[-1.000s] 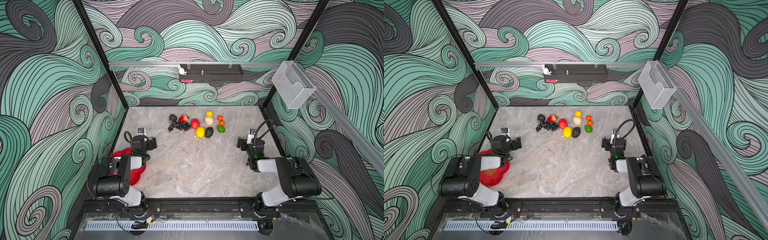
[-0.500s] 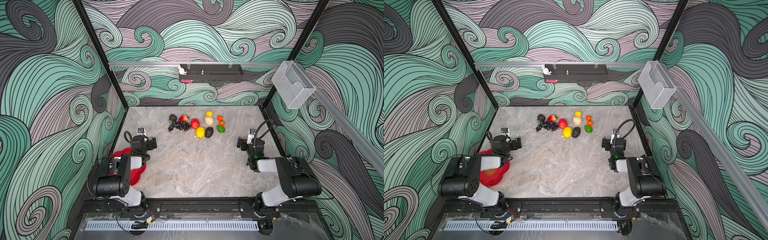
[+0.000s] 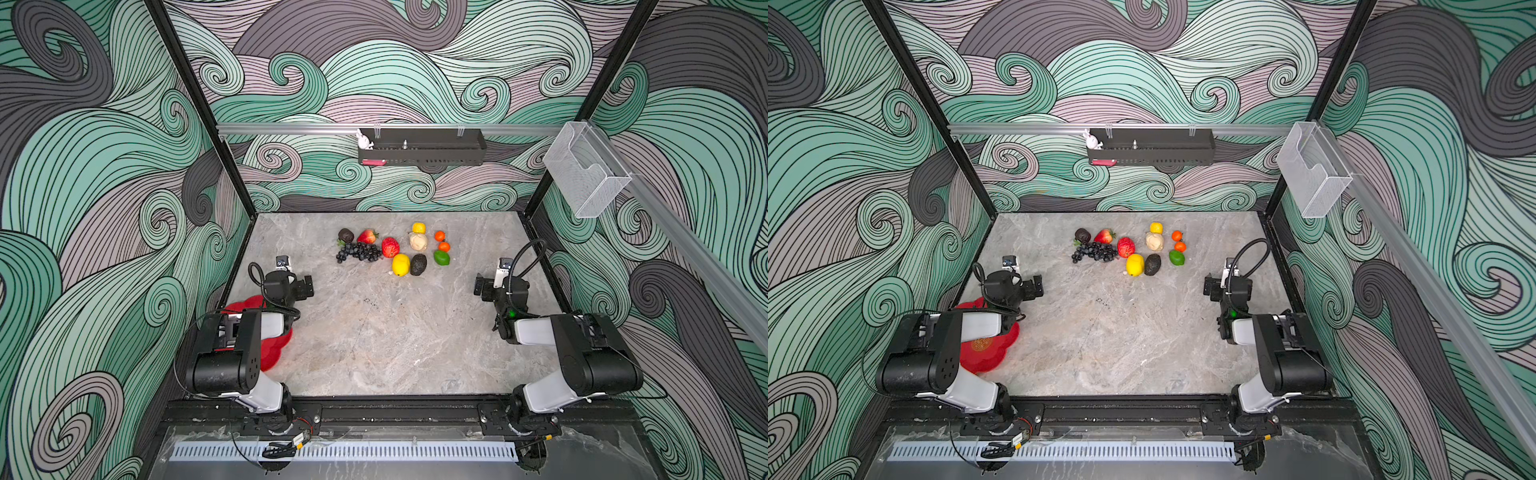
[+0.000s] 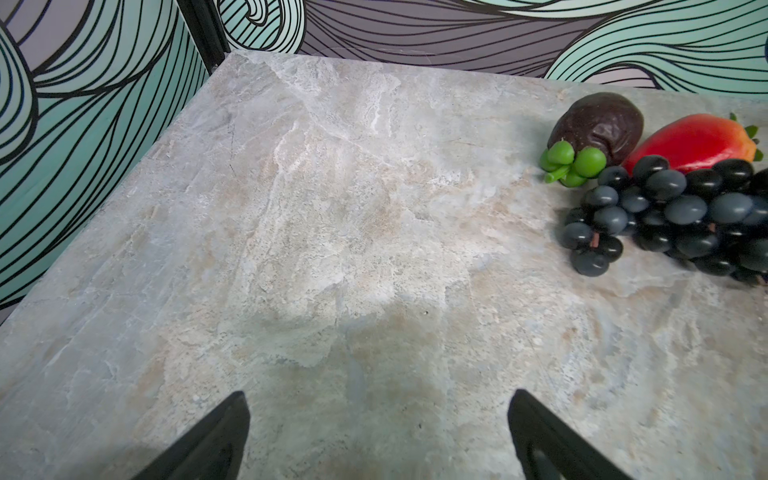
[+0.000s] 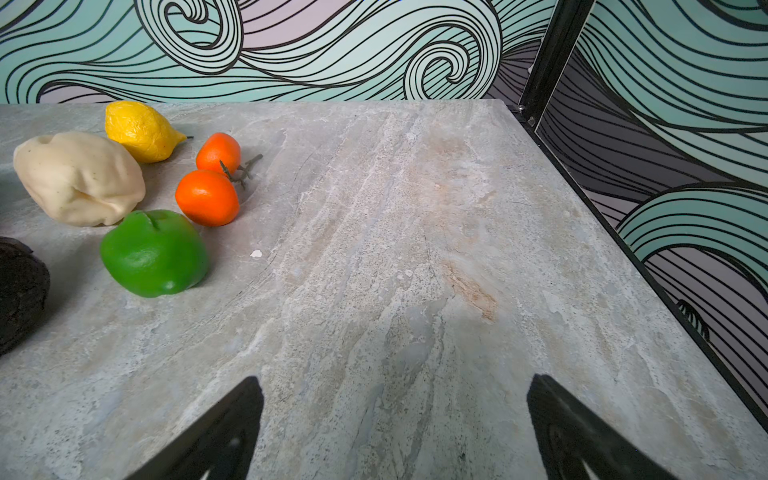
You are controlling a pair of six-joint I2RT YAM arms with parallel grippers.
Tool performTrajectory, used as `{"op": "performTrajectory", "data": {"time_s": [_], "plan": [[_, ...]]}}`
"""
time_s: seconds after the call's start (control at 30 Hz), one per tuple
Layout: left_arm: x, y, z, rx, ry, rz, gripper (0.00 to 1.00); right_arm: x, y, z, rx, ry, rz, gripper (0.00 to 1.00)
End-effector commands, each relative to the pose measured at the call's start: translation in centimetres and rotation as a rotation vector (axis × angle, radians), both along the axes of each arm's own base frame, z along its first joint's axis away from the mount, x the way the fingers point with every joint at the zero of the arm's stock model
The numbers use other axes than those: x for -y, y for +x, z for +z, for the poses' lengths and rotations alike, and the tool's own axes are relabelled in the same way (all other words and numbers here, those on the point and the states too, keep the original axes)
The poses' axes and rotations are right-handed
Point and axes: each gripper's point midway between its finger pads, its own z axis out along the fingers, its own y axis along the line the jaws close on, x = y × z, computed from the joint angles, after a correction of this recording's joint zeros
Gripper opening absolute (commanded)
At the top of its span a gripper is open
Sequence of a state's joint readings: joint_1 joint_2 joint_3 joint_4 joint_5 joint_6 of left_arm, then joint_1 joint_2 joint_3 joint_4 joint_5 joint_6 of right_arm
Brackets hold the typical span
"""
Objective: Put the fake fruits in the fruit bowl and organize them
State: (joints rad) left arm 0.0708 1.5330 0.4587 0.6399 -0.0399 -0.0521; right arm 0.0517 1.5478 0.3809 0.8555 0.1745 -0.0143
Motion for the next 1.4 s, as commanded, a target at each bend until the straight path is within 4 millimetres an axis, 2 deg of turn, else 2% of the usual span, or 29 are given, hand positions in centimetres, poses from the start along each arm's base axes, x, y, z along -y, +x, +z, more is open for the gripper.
{"op": "performTrajectory", "data": {"time_s": [0.0, 0.17, 0.23, 0.33, 0.37, 0.47, 0.63, 0.73, 0.83, 0.9, 0.97, 1.07, 1.13, 1.27, 1.37], "plan": [[0.0, 0.8, 1.2, 0.030, -0.001, -0.014, 0.99, -0.1, 0.5, 1.2, 0.036, 0.011, 0.005, 1.00], [0.3, 0.8, 1.2, 0.032, 0.001, -0.037, 0.99, -0.1, 0.5, 1.1, 0.033, 0.011, 0.005, 1.00], [1.0, 1.0, 1.9, 0.039, 0.013, -0.086, 0.99, -0.1, 0.5, 1.1, 0.036, 0.011, 0.005, 1.00], [1.6, 1.0, 3.7, -0.030, 0.014, -0.098, 0.99, -0.7, 0.6, 1.9, 0.050, 0.011, 0.042, 1.00], [1.8, 0.9, 5.3, -0.003, 0.023, -0.106, 0.99, -1.0, 0.7, 2.4, 0.040, 0.011, 0.059, 1.00], [2.2, 0.5, 8.5, 0.074, -0.023, -0.070, 0.99, -1.5, 0.4, 5.0, -0.010, 0.023, 0.086, 1.00], [3.5, 0.2, 14.9, 0.156, -0.229, -0.006, 0.99, -3.7, -1.3, 11.1, 0.112, 0.125, 0.174, 1.00], [4.0, -0.8, 17.5, 0.122, -0.337, 0.022, 0.99, -5.4, -2.5, 14.0, 0.146, 0.182, 0.233, 1.00], [4.0, -2.3, 18.9, 0.104, -0.396, 0.050, 0.99, -5.8, -4.0, 16.3, 0.179, 0.269, 0.231, 1.00], [3.2, -3.8, 18.8, 0.090, -0.429, 0.128, 0.99, -5.0, -5.0, 17.3, 0.195, 0.357, 0.168, 1.00], [1.9, -6.3, 17.5, 0.012, -0.460, 0.249, 0.99, -4.3, -6.4, 17.2, 0.167, 0.495, 0.070, 1.00], [0.5, -9.8, 15.5, -0.081, -0.451, 0.379, 0.99, -7.3, -8.4, 15.8, 0.054, 0.605, 0.163, 1.00], [0.5, -11.1, 14.5, -0.136, -0.430, 0.367, 0.99, -9.2, -9.7, 14.5, -0.007, 0.712, 0.240, 1.00], [0.5, -13.7, 11.5, -0.309, -0.389, 0.402, 0.99, -10.8, -11.3, 12.1, -0.088, 0.831, 0.272, 1.00], [1.0, -14.2, 8.8, -0.437, -0.375, 0.390, 0.99, -11.1, -11.9, 10.7, -0.144, 0.820, 0.264, 1.00]]}}
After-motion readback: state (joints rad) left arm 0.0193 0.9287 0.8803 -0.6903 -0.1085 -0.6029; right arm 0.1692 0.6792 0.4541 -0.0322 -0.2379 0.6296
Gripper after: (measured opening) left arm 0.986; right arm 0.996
